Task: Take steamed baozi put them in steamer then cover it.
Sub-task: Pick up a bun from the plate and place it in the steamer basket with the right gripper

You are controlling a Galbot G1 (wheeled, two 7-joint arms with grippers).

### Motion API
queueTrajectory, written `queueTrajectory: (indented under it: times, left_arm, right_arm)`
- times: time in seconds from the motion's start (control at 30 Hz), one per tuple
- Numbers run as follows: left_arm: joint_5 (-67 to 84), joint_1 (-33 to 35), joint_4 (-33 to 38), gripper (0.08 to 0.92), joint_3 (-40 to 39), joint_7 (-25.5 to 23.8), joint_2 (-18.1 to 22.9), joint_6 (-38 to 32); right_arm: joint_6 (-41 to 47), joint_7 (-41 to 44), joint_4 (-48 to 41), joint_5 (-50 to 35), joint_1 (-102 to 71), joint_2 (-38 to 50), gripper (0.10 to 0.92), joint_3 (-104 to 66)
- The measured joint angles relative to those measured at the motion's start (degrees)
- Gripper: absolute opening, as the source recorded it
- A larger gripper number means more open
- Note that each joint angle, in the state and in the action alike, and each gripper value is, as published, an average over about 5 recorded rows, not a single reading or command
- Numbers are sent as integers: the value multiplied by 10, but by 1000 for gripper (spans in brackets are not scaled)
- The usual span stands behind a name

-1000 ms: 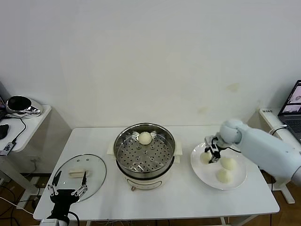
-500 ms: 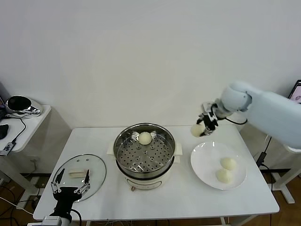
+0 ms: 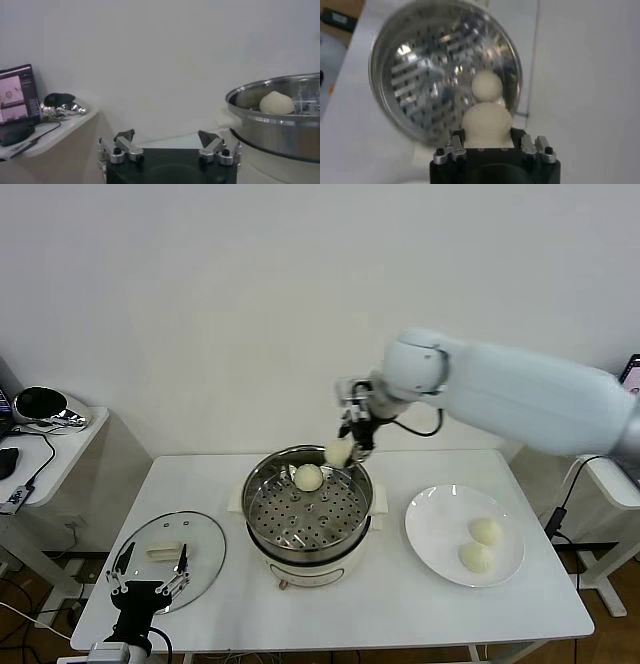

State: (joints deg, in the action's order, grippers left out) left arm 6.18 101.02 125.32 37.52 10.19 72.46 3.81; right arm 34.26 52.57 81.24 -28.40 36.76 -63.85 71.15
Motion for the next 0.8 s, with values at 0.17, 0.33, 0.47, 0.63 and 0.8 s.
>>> queueTrajectory:
  times: [0.17, 0.33, 0.47, 0.63, 0.8]
  left_arm:
    - [-1, 1, -2, 823, 0, 1, 3, -1]
    - [-1, 2, -5, 823, 3, 1, 1, -1]
    - [-1, 0, -6, 823, 5, 1, 0, -1]
    - [-1, -5, -10, 823, 3, 1, 0, -1]
    - [-2, -6, -12, 823, 0, 1, 2, -1]
  right_arm:
    - [20, -16, -27, -10, -25, -46, 577, 1]
    - [35, -30, -47, -18, -53, -78, 584, 5]
    - [43, -39, -62, -20, -71, -99, 585, 5]
    - [49, -47, -79, -18, -87, -121, 585, 6]
    - [52, -55, -96, -15, -101, -140, 585, 6]
